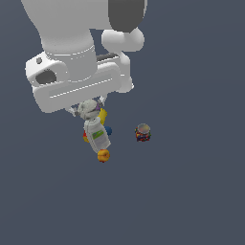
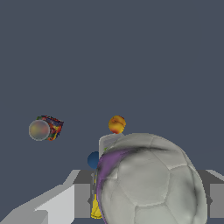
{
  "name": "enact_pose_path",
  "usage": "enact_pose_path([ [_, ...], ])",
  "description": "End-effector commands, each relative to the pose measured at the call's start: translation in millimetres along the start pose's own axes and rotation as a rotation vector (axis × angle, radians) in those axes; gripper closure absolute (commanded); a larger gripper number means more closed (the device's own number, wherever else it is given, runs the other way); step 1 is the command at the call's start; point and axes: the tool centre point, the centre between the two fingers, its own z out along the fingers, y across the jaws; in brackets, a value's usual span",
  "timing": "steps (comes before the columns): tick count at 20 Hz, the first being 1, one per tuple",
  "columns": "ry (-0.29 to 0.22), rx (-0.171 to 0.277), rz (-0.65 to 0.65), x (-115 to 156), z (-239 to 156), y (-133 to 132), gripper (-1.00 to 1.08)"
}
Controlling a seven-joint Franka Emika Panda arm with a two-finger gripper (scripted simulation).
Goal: Pick up a designated object from a clutter of objects.
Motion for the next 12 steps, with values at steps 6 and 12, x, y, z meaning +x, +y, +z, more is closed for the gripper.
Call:
enact_pose_path([
  [6, 0.001, -0.001, -0.001, 6, -19, 17, 1.08],
  [12, 0.001, -0.001, -0.001, 7, -23, 21, 1.08],
])
